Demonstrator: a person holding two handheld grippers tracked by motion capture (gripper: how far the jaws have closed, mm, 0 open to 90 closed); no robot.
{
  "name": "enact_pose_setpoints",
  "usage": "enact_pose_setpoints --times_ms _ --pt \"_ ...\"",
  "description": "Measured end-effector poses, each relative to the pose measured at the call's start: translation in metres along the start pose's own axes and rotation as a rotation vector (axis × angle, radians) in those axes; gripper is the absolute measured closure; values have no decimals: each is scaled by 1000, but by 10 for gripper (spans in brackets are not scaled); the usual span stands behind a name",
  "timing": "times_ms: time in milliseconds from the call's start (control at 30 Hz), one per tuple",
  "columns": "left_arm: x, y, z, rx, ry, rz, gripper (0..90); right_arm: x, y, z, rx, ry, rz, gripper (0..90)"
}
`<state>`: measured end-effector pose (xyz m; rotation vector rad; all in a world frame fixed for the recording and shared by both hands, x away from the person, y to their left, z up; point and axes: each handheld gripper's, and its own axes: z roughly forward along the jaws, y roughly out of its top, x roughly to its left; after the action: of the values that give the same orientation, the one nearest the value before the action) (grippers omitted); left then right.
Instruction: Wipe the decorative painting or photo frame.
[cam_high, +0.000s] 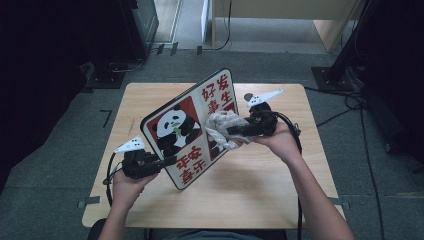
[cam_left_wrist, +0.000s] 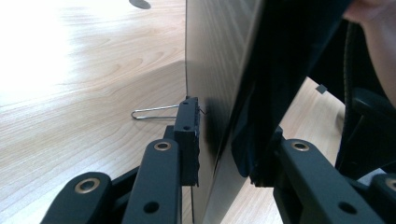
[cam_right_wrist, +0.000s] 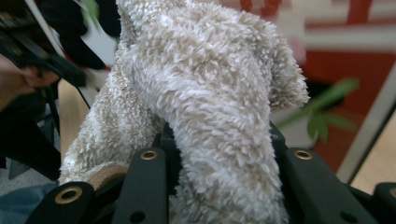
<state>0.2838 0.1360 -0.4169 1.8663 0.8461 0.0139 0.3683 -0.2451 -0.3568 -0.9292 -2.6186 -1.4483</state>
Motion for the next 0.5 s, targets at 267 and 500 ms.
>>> enact_pose_setpoints --times_ms 267,500 --pt "-2 -2 1 -1 5 -7 710 11 41 -1 -28 11 -56 652" --pt "-2 -4 -3 -10 15 -12 716 22 73 -10 -69 8 -97 652"
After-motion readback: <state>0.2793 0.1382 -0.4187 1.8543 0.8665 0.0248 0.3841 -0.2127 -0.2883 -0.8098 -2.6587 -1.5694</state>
